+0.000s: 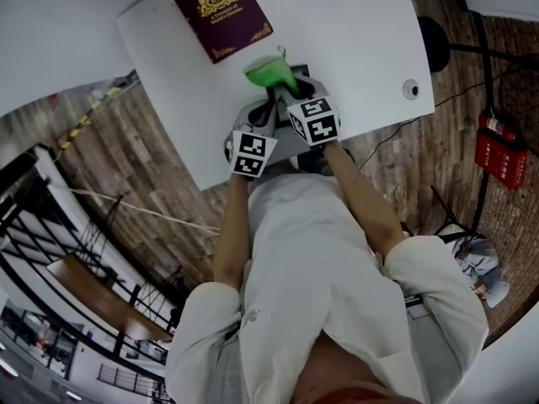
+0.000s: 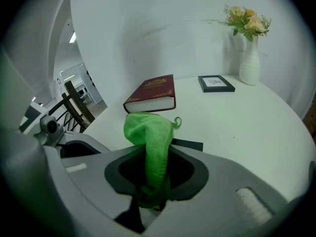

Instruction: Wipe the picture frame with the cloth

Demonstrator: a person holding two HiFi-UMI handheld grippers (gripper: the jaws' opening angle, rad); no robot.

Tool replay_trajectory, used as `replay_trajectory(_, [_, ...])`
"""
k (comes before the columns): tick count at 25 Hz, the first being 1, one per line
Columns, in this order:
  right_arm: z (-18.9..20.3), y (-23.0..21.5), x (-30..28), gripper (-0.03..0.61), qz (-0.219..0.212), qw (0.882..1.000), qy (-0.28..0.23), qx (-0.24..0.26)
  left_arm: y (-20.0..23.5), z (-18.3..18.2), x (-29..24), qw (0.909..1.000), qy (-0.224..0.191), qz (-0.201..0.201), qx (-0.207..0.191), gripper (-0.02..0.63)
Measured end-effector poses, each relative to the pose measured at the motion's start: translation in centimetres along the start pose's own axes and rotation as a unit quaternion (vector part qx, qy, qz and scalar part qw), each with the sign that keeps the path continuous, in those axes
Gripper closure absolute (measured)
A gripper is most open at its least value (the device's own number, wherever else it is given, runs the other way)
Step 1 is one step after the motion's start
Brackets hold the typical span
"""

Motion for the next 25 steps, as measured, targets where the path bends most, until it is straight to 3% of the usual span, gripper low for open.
replay_trajectory(16, [0.4,-4.2,2.7,0.486,0.044,0.999,-0.015,-0.024,0.1,0.1,-0.1,1.0000,0.001,0.000,-0.007,0.594])
replay_trajectory(21, [0.7,-6.4,4.1,0.487,0.093,0.995,-0.017,-0.042,0.3,0.2,-0.1,0.9999,0.002,0.005,-0.010,0.594])
replay_trajectory(25, [0.2,-6.6,5.8,0.487,0.106,0.993,-0.029,-0.040,0.3,0.1,-0.1,0.9999,0.003,0.010,-0.013,0.594])
Point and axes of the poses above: the fingertips, and each gripper's own axes: x backward along the fingers, y to its left, z out of its underside, the point moved 7 cm from there along x, backward along the fingers, and after that the axes turned 1 degree about x, right-handed, at the moved point
